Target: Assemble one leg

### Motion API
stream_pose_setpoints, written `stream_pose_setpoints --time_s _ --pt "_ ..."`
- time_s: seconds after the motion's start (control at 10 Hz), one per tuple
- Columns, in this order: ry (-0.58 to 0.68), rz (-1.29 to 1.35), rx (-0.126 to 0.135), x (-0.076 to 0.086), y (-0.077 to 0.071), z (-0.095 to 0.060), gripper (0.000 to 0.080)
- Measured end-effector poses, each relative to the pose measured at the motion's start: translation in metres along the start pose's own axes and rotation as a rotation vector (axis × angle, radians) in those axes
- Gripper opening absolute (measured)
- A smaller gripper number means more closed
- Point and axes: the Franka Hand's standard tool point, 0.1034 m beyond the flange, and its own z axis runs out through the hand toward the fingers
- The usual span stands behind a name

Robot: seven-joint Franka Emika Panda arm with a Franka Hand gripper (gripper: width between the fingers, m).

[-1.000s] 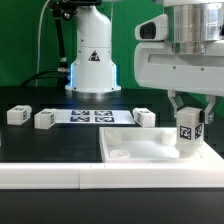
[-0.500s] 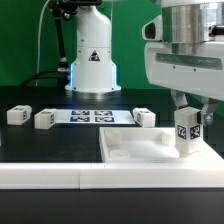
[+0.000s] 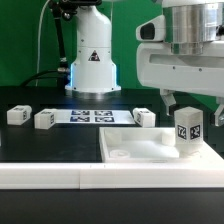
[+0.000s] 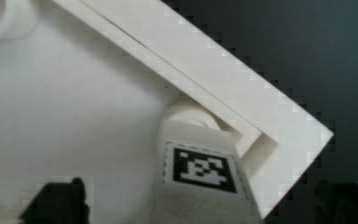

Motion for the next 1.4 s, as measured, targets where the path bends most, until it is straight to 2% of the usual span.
stream_pose_setpoints --time_s 0.5,0.8,1.2,1.3,1.4 --pt "0.019 -0.493 0.008 0.0032 -0.0019 -0.0012 0.0649" --pt "0.033 -0.755 0.002 0.0067 -0.0022 -0.0024 0.0649" --pt "0.037 -0.981 -0.004 0.0103 0.0016 -0.0016 0.0649" --pt "0.036 -0.967 -0.003 0.0102 0.0015 -0.0016 0.0649" --pt "0.036 -0.967 -0.003 0.0103 0.0015 -0.0016 0.0515"
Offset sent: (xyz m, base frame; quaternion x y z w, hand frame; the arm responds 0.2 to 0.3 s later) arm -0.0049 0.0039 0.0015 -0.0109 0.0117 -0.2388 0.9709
